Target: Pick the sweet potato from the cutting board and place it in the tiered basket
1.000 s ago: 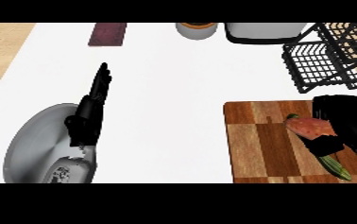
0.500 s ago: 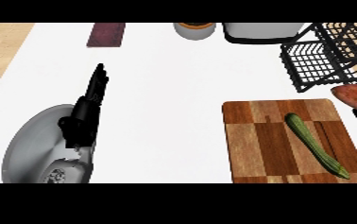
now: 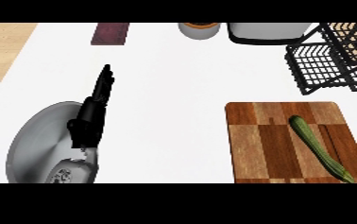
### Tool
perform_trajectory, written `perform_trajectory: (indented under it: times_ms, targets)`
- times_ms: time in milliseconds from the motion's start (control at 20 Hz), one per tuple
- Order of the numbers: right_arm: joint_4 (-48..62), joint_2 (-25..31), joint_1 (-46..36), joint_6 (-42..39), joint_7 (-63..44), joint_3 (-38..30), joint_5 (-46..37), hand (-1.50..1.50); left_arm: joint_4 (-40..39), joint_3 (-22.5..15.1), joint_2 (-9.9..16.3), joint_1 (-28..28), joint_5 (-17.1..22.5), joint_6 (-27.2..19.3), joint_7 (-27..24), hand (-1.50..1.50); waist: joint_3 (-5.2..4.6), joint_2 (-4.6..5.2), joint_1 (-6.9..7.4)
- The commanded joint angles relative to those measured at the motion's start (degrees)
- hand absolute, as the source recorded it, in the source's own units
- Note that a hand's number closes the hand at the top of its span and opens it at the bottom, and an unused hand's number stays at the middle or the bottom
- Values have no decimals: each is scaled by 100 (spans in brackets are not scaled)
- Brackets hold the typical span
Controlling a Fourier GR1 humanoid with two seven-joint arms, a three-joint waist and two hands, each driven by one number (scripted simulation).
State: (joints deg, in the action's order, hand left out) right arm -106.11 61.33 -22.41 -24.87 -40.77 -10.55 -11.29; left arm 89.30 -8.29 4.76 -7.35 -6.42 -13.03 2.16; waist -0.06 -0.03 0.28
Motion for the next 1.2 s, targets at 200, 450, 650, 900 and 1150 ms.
perform_trajectory:
  times_ms: [200,450,650,900,1150]
  targets:
    - [972,-557,-1359,5,-252,641,-435,150,-509,345,44,-494,107,175,-67,0,-1,27,63]
    - [2651,-377,-1728,216,1077,530,-1240,150,140,108,6,-162,-14,173,148,0,4,38,130]
    - [3376,-404,-1919,442,1842,593,-1752,150,-49,71,-116,-216,-194,34,94,0,6,33,93]
    - [4058,-728,-2067,893,2254,912,-2441,150,206,139,-104,-95,-69,134,216,0,5,19,77]
    - [5559,-992,-2463,1201,2505,368,-2231,150,-99,116,-158,-176,-147,128,-48,0,11,59,146]
